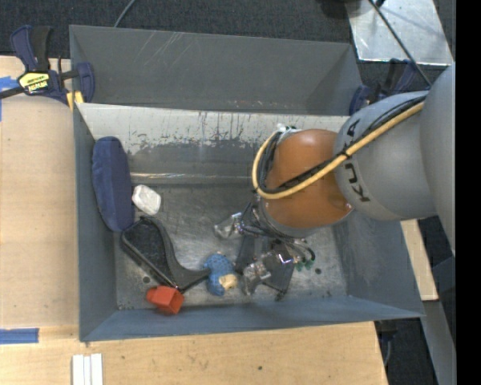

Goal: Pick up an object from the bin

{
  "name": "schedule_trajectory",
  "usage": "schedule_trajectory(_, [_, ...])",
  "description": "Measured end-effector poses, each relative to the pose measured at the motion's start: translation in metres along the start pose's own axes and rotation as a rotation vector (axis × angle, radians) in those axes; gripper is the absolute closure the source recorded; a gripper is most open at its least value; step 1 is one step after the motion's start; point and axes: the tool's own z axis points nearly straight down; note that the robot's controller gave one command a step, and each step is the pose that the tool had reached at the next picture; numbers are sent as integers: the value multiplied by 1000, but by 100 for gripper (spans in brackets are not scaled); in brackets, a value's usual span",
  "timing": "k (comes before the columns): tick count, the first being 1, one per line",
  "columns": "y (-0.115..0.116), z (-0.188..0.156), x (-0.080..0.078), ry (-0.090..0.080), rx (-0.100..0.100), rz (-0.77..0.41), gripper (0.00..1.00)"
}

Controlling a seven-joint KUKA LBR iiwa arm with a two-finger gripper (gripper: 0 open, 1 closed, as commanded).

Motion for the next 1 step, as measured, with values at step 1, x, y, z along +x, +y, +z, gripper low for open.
schedule_trajectory(1, [-1, -5, -7, -27, 5, 1, 100])
